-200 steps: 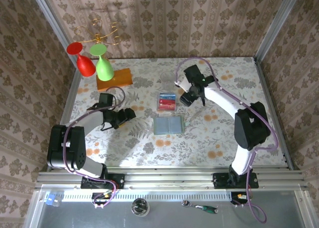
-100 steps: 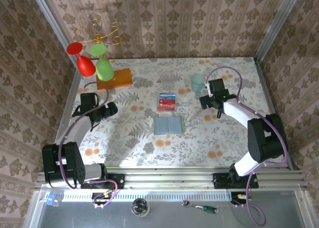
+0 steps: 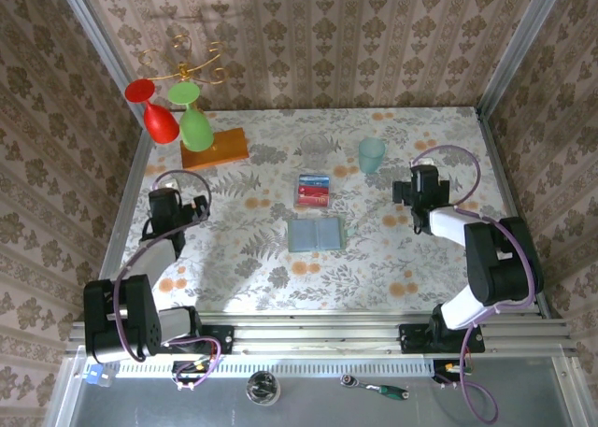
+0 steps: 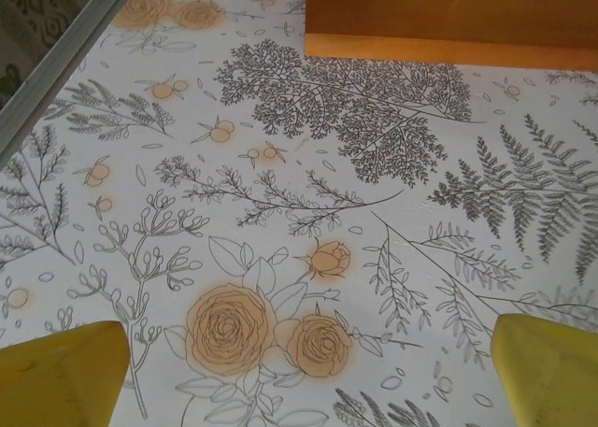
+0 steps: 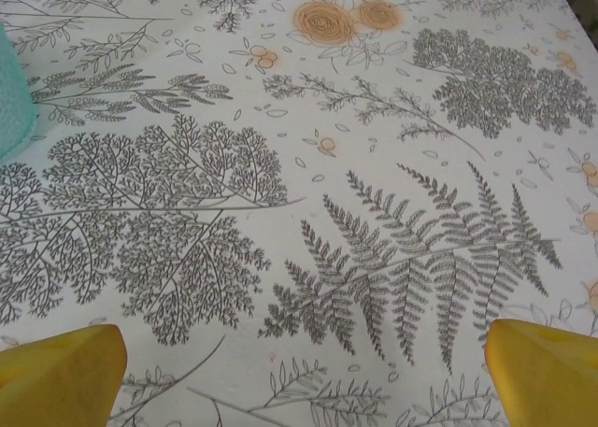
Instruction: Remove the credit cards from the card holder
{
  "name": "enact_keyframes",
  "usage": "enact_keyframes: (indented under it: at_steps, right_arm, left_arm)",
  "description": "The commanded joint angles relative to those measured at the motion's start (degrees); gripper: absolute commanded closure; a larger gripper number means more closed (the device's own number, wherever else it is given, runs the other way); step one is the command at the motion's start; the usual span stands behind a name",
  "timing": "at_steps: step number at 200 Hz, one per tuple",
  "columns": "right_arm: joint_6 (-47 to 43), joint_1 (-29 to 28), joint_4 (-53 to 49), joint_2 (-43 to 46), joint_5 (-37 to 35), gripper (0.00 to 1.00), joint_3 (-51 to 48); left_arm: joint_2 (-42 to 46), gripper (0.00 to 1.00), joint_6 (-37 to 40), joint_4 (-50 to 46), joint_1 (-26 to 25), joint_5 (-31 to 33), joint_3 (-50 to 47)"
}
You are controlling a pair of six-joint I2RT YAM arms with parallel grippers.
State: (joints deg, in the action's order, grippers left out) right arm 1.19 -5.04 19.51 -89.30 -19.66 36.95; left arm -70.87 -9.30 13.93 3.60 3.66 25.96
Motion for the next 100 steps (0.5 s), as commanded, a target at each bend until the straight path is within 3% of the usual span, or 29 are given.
enact_keyframes:
  at_steps: [1, 49, 71, 100]
  right_arm:
    - [1.88, 0.03, 13.45, 2.18, -0.37, 0.00, -4.56]
    - [0.60, 0.03, 23.21, 4.13, 2.92, 0.00, -10.93]
    - [0.35, 0.12, 25.87, 4.37, 4.33, 0.00, -12.57]
    - [0.13, 0.69, 29.68, 4.06, 6.92, 0.00, -14.68]
  left_arm:
    - [-1.60, 0.00, 5.96, 19.47, 0.34, -2.08, -4.61]
    - [-6.77, 0.00, 6.94, 34.84, 0.53, -6.18, -7.41]
    - [-13.23, 0.00, 7.76, 42.33, 0.49, -6.95, -7.59]
    - [-15.91, 0.00, 9.34, 43.45, -0.17, -8.76, -7.05]
